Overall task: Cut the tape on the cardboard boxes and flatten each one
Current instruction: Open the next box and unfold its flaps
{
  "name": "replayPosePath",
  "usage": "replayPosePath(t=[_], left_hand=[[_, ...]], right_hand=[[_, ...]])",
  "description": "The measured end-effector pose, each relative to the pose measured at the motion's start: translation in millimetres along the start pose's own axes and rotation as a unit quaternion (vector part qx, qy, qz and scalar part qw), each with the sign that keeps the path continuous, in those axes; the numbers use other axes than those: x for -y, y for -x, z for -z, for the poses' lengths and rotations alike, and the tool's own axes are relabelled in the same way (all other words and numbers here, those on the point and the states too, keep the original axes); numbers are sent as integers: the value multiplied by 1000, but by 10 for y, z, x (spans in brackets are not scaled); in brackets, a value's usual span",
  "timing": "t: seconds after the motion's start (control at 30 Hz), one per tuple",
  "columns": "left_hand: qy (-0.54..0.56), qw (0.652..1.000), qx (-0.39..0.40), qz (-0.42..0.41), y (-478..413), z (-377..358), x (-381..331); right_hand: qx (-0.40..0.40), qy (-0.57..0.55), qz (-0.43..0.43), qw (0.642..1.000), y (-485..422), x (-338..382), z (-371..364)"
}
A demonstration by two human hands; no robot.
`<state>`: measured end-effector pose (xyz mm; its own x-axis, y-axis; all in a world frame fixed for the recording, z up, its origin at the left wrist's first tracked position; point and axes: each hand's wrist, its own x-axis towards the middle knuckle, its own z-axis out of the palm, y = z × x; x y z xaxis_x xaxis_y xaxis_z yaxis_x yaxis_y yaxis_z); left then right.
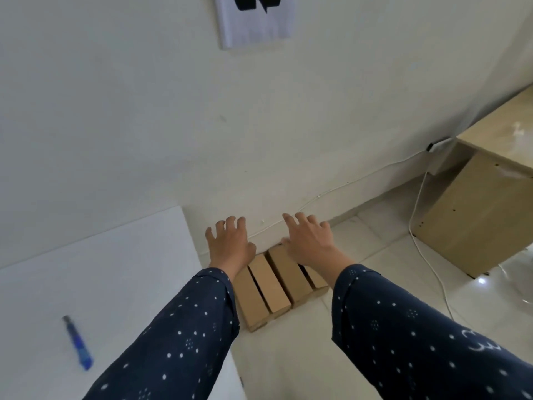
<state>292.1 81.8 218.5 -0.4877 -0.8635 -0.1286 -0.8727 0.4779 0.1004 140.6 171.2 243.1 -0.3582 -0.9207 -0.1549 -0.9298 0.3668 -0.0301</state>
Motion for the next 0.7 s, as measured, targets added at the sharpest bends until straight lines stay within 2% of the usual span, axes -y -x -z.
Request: replayPosePath(t=[0.2,0.37,0.5,0.7], left_hand=[[34,999,12,36,-792,-434,-771],[100,990,35,95,-1377,-1290,-1229],[123,982,75,124,-1765,-2426,-1436],[153,970,100,159,-2403,-4537,-1556]], right_hand=[[58,26,52,997,-890,-884,-399],[114,13,101,988,-1641,-1524,-1110],[145,-7,107,983,-2173,-1956,-2147],[179,-37,75,980,-2853,-2436,-4263]])
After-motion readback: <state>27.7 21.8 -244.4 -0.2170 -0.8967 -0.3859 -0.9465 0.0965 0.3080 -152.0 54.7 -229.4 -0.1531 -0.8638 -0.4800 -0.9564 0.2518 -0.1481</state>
